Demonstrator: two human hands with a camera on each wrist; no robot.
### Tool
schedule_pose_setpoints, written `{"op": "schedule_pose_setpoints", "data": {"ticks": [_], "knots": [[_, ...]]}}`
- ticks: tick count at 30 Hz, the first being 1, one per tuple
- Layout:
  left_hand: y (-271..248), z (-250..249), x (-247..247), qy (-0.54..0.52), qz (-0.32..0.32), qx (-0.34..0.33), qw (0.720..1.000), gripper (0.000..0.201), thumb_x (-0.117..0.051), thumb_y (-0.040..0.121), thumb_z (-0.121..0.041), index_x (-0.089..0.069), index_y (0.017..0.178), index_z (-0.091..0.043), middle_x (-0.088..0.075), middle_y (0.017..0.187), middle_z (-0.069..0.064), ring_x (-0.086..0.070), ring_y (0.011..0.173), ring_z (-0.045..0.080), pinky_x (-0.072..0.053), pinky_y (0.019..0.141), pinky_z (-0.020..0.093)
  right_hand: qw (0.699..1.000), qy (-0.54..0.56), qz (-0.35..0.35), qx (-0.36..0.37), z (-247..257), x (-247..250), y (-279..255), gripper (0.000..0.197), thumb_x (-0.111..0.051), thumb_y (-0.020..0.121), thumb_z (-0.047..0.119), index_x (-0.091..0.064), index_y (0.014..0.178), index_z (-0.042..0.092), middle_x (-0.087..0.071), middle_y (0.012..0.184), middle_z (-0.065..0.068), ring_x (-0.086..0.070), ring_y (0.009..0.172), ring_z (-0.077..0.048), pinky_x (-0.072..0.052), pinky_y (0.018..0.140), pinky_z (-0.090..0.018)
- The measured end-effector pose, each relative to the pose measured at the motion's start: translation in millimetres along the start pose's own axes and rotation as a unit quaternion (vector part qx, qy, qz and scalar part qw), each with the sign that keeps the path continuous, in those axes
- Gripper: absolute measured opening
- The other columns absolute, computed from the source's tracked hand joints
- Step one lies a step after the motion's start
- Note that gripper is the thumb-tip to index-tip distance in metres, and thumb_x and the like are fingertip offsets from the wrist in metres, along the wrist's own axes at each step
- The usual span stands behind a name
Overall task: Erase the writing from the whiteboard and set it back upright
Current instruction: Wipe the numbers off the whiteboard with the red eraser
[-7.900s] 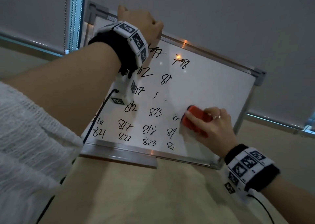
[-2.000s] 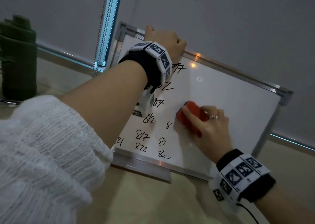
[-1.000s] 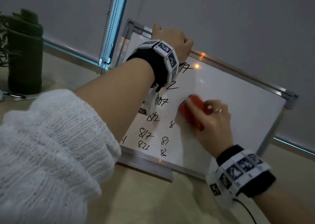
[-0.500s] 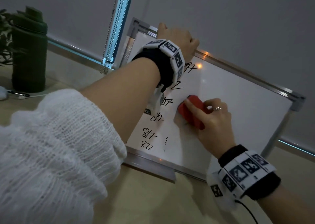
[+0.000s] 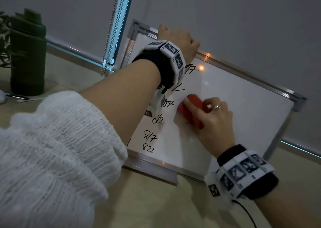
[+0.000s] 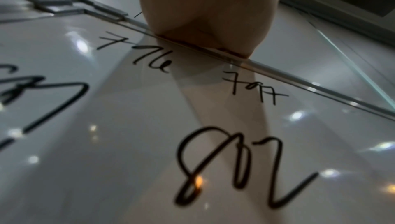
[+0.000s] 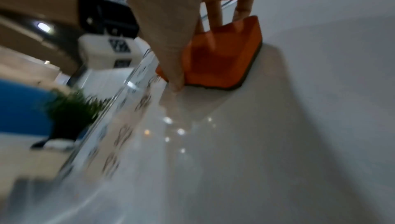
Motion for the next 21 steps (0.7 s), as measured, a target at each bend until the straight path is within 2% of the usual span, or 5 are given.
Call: {"op": "schedule_pose_setpoints", "data": {"ticks": [6, 10, 12, 16, 21], "knots": [[-5.1, -4.2, 5.3, 0.008, -0.001, -0.016, 1.0, 0.043, -0.028, 0.095, -0.023, -0.034, 0.052, -0.016, -0.036, 0.058, -0.003, -0.045, 0.077, 0.023, -0.025, 0.098, 0.039, 0.976, 0.004, 0.142, 0.164, 61.9, -49.1, -81.7, 0.044, -0.057, 0.07, 0.043, -0.05, 0.113, 0.043, -0.045, 0.096, 0.0, -0.04, 0.074, -0.02, -0.036, 0.063, -0.033], [-3.5, -3.0, 7.4, -0.034, 0.037, -0.016, 0.999, 0.039, -0.029, 0.095, -0.025, -0.058, 0.071, -0.015, -0.055, 0.073, 0.0, -0.053, 0.086, 0.026, -0.028, 0.102, 0.041, 0.965, -0.023, 0.137, 0.223, 64.0, -45.5, -72.3, 0.044, -0.061, 0.071, 0.046, -0.048, 0.114, 0.044, -0.059, 0.094, 0.001, -0.044, 0.074, -0.019, -0.043, 0.06, -0.033], [-0.2, -0.9, 4.3, -0.052, 0.068, -0.017, 0.996, 0.038, -0.03, 0.097, -0.026, -0.066, 0.095, -0.014, -0.06, 0.091, 0.008, -0.056, 0.096, 0.028, -0.035, 0.092, 0.035, 0.978, -0.054, 0.077, 0.185, 37.8, -27.8, -32.9, 0.043, -0.056, 0.076, 0.039, -0.048, 0.118, 0.04, -0.058, 0.097, -0.004, -0.044, 0.076, -0.022, -0.043, 0.062, -0.035], [1.4, 3.5, 2.1, -0.078, 0.094, -0.009, 0.992, 0.04, -0.033, 0.096, -0.036, -0.067, 0.092, -0.015, -0.055, 0.078, 0.004, -0.05, 0.08, 0.022, -0.032, 0.072, 0.026, 0.999, -0.039, -0.033, 0.0, -36.4, 26.8, 50.9, 0.053, -0.048, 0.074, 0.044, -0.044, 0.126, 0.033, -0.058, 0.104, -0.02, -0.055, 0.082, -0.038, -0.049, 0.064, -0.045], [3.7, 3.8, 2.1, -0.058, 0.123, -0.012, 0.991, 0.044, -0.034, 0.096, -0.036, -0.068, 0.1, -0.008, -0.057, 0.088, 0.005, -0.05, 0.081, 0.022, -0.034, 0.071, 0.025, 0.999, -0.031, -0.026, 0.002, -23.6, 10.2, 25.0, 0.066, -0.068, 0.065, 0.035, -0.044, 0.126, 0.035, -0.046, 0.106, -0.01, -0.042, 0.082, -0.027, -0.046, 0.064, -0.041]]}}
Point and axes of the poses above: each hand's wrist, its own y-axis towards the middle knuckle, its own x-axis out of the back of the hand, z = x × y, the point moved 9 cm from there along y, towards the middle knuckle
